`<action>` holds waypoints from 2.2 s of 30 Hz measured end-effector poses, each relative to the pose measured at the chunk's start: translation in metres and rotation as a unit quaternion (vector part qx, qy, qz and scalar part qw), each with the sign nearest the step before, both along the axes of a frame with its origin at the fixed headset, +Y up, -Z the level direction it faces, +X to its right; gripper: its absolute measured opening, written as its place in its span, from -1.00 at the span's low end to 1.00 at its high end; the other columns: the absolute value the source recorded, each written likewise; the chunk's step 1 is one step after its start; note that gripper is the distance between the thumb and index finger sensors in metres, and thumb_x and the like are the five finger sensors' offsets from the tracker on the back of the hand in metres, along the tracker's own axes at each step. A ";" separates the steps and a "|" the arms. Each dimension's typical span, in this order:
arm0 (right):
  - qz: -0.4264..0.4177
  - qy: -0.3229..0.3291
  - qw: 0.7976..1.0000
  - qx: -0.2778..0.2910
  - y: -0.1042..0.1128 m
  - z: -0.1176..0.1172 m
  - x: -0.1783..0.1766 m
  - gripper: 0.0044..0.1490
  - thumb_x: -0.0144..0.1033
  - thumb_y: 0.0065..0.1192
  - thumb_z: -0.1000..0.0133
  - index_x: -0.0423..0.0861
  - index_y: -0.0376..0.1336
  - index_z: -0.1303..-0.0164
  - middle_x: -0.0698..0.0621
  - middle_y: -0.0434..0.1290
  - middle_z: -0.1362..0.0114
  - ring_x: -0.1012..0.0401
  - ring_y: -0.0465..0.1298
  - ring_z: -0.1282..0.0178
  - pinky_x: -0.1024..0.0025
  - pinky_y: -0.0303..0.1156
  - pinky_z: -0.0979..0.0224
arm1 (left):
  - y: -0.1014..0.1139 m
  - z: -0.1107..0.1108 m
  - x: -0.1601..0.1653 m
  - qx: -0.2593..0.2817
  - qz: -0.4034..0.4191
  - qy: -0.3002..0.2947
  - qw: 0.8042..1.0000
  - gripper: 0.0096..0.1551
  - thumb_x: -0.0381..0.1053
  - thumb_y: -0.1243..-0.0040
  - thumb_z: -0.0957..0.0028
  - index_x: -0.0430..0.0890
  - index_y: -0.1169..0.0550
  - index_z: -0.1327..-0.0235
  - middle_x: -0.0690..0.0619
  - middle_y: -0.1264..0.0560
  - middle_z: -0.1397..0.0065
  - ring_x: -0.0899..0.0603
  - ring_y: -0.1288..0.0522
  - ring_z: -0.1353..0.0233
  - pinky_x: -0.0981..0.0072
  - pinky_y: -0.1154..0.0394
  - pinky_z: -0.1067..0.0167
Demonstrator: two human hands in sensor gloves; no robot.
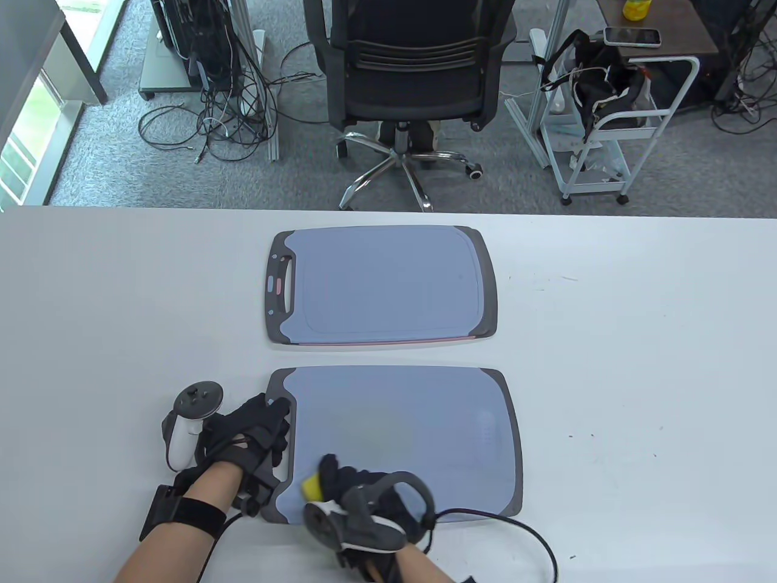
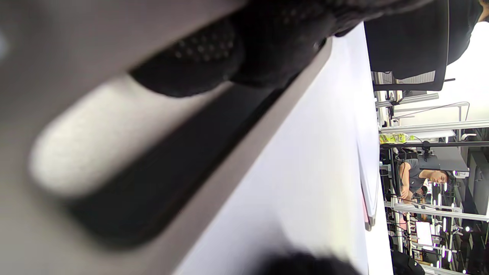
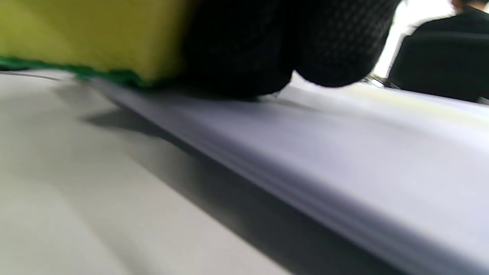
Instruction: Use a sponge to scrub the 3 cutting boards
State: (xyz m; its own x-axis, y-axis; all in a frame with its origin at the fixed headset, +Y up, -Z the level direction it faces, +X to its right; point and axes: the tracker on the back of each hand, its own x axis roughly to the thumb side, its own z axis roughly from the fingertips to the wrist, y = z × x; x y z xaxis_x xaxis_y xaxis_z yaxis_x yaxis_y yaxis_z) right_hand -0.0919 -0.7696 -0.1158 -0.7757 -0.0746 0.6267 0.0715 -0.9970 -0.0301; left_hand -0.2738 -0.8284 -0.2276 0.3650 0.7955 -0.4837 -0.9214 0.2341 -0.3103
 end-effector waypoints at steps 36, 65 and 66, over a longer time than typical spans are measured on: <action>-0.151 -0.417 0.896 -0.034 -0.002 0.002 0.369 -0.01 0.25 0.16 -0.07 -0.17 0.16 -0.56 -0.07 0.51 -0.10 0.19 0.58 0.15 0.15 0.54 -0.05 | 0.143 0.046 -0.026 0.554 -0.092 -0.088 0.823 -0.51 0.12 -0.30 -0.18 0.13 -0.41 -0.33 0.16 -0.59 -0.25 -0.01 -0.72 -0.19 0.01 -0.71 -0.26; -0.138 -0.348 0.927 -0.002 0.038 -0.050 0.270 -0.02 0.25 0.16 -0.09 -0.19 0.17 -0.55 -0.08 0.52 -0.11 0.19 0.58 0.15 0.15 0.54 -0.04 | 0.063 0.073 0.025 0.585 -0.382 -0.325 0.638 -0.55 0.04 -0.29 -0.26 0.12 -0.31 -0.29 0.19 -0.42 -0.39 -0.07 -0.43 -0.58 -0.17 -0.28 -0.56; -0.132 -0.331 0.934 -0.001 0.041 -0.059 0.250 -0.01 0.25 0.16 -0.08 -0.19 0.18 -0.55 -0.07 0.52 -0.10 0.20 0.58 0.17 0.17 0.55 -0.02 | 0.063 0.071 0.027 0.584 -0.384 -0.328 0.635 -0.55 0.04 -0.27 -0.28 0.12 -0.30 -0.30 0.19 -0.41 -0.40 -0.07 -0.41 -0.59 -0.18 -0.27 -0.57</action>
